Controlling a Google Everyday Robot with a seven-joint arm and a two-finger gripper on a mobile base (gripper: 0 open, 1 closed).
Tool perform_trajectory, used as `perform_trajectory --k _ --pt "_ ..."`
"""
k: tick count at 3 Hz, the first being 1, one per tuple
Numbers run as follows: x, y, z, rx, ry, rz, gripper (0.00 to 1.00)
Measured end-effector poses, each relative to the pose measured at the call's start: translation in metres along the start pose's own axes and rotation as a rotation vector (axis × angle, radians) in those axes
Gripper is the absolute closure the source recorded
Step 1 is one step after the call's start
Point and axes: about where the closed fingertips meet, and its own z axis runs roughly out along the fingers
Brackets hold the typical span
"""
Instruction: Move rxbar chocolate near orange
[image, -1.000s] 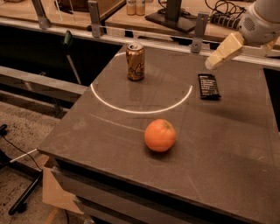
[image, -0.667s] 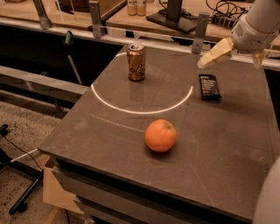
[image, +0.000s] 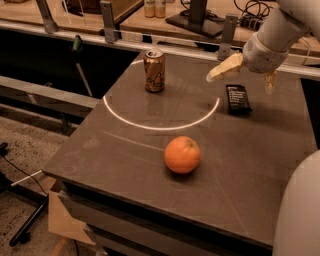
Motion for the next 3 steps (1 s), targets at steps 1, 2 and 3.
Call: perform_trajectory --k 1,2,3 --pt "-0.002 0.012 0.017 0.028 0.027 -0.035 0.0" --pt "-0.006 0.012 0.031 0.086 0.05 -0.067 0.0" --pt "-0.002 0.005 0.037 0.123 0.064 -0.072 0.18"
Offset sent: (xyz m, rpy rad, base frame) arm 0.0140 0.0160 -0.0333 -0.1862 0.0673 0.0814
